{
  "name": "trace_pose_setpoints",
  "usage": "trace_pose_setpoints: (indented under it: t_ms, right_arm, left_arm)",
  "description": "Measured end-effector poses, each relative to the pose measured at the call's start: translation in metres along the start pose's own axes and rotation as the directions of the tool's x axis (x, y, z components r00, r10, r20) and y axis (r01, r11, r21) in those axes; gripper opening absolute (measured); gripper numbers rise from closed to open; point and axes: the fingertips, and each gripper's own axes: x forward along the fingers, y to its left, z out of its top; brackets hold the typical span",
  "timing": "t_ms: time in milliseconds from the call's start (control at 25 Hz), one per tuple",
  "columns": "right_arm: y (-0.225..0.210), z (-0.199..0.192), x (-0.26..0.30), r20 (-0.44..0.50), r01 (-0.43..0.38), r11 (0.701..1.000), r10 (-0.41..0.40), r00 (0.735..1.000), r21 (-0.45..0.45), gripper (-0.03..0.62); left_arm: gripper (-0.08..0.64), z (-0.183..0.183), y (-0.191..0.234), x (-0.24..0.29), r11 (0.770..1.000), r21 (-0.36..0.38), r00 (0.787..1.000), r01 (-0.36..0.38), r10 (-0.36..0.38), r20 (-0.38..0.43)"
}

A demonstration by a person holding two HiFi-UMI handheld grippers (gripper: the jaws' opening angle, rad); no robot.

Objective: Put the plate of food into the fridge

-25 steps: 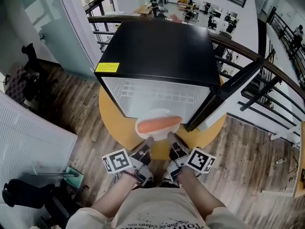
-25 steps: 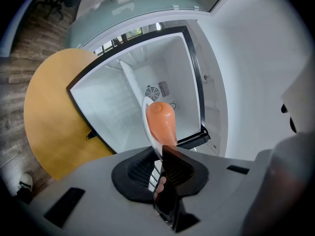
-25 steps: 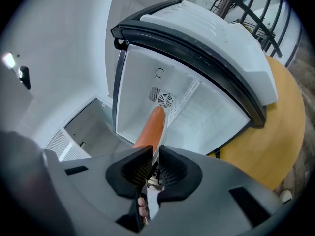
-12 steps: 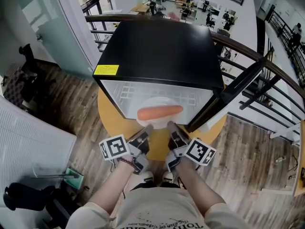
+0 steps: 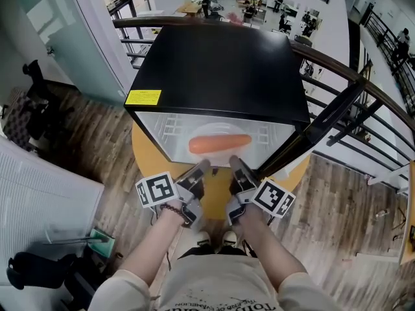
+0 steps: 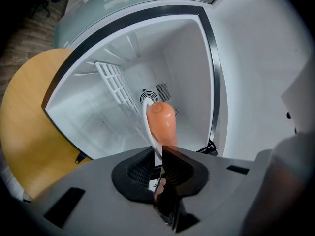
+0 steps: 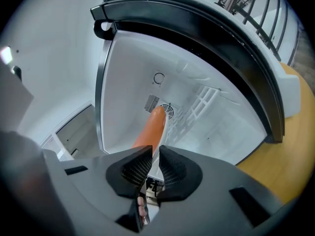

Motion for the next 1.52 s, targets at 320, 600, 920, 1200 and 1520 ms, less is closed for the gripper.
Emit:
trace_pose_setpoints:
  t_ms: [320, 600, 920, 1200, 1520]
  right_arm:
    - [-0.012, 0.012, 0.018, 0.024, 0.031, 1.0, -0.031, 0.999, 0.001, 0.06]
    - [-0.021, 0.023, 0.035, 0.045, 0.047, 0.999, -0.047, 0.998, 0.0, 0.06]
    - [-0.033, 0.03, 0.051, 0.058, 0.068, 0.998, -0.069, 0.996, 0.009, 0.061]
    - [-0.04, 0.033, 0.062, 0.061, 0.072, 0.997, -0.072, 0.996, 0.008, 0.061]
    - [-0.043, 0.036, 0.068, 0.055, 0.082, 0.997, -0.082, 0.995, 0.0, 0.064]
  left_arm:
    - [0.063, 0.014, 0.009, 0.022, 1.0, -0.029, 1.0, 0.009, -0.01, -0.016]
    - [0.063, 0.027, 0.016, 0.041, 0.999, -0.049, 1.0, 0.01, -0.012, -0.024]
    - [0.063, 0.038, 0.027, 0.057, 0.999, -0.045, 0.999, -0.002, 0.0, -0.047]
    - [0.063, 0.045, 0.036, 0.066, 0.998, -0.057, 0.999, -0.011, 0.008, -0.054]
    - [0.063, 0.05, 0.038, 0.071, 0.997, -0.071, 0.998, -0.022, 0.018, -0.063]
